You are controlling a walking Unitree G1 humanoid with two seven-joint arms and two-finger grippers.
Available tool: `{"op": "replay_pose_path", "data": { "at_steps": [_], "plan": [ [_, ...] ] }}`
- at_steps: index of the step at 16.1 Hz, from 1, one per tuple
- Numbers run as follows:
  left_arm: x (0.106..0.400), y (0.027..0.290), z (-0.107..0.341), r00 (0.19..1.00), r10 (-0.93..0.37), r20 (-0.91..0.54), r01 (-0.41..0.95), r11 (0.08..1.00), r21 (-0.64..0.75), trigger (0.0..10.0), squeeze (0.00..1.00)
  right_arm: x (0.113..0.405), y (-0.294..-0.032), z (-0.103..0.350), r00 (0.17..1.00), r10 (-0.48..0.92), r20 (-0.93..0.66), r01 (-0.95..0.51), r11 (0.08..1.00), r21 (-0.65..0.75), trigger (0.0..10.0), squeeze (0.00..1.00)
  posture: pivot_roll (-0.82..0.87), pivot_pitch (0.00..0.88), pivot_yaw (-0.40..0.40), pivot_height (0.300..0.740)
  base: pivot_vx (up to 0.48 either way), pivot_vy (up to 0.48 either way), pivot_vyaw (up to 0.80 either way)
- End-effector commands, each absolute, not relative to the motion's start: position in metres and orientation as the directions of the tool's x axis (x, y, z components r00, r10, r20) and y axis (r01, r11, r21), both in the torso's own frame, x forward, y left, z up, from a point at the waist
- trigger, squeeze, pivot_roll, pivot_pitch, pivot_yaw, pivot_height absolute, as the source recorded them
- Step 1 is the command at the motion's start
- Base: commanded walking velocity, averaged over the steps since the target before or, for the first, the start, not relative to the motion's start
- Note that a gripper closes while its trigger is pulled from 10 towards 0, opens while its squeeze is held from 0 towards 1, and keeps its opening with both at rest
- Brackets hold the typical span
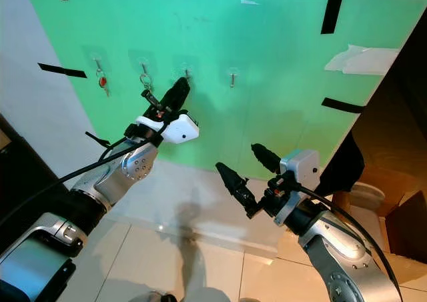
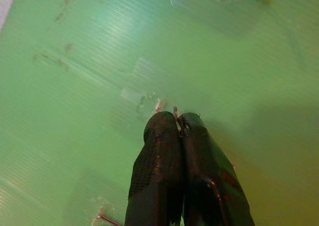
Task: Hang keys on a hook
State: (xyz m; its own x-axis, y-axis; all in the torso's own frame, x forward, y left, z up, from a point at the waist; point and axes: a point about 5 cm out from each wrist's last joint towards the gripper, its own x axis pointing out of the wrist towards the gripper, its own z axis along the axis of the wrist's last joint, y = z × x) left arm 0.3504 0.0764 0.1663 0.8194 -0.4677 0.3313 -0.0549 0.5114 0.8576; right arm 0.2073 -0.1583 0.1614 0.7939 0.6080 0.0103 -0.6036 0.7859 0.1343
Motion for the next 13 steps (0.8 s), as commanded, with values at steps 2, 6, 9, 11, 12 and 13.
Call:
{"op": "replay_pose_path", "data": {
  "at_steps": [2, 6, 9, 11, 12, 13],
  "plan": [
    [0.35, 0.071, 0.162, 0.812, -0.508, 0.289, 0.0, 0.494, 0.869, 10.0, 0.0, 0.205, -0.158, 0.168, 0.786, 0.618, 0.036, -0.617, 0.778, 0.12, 10.0, 0.0, -0.26, 0.0, 0.032, 0.74, 0.0, 0.0, 0.0],
    [0.344, 0.067, 0.152, 0.798, -0.552, 0.244, 0.063, 0.478, 0.876, 10.0, 0.0, 0.205, -0.157, 0.167, 0.786, 0.617, 0.037, -0.617, 0.778, 0.119, 10.0, 0.0, -0.26, 0.0, 0.034, 0.74, 0.0, 0.0, 0.0],
    [0.339, 0.066, 0.146, 0.79, -0.574, 0.217, 0.088, 0.456, 0.886, 10.0, 0.0, 0.204, -0.157, 0.167, 0.787, 0.616, 0.038, -0.616, 0.779, 0.117, 10.0, 0.0, -0.26, 0.0, 0.034, 0.74, 0.0, 0.0, 0.0],
    [0.337, 0.066, 0.142, 0.786, -0.583, 0.205, 0.081, 0.426, 0.901, 10.0, 0.0, 0.204, -0.157, 0.167, 0.787, 0.616, 0.038, -0.616, 0.779, 0.116, 10.0, 0.0, -0.25, 0.0, 0.033, 0.74, 0.0, 0.0, 0.0],
    [0.336, 0.066, 0.142, 0.783, -0.589, 0.203, 0.074, 0.412, 0.908, 10.0, 0.0, 0.204, -0.157, 0.167, 0.787, 0.616, 0.037, -0.616, 0.779, 0.115, 10.0, 0.0, -0.25, 0.0, 0.032, 0.74, 0.0, 0.0, 0.0],
    [0.336, 0.066, 0.141, 0.777, -0.597, 0.198, 0.07, 0.394, 0.916, 10.0, 0.0, 0.204, -0.157, 0.167, 0.787, 0.616, 0.036, -0.616, 0.78, 0.114, 10.0, 0.0, -0.25, 0.0, 0.031, 0.74, 0.0, 0.0, 0.0]
  ]
}}
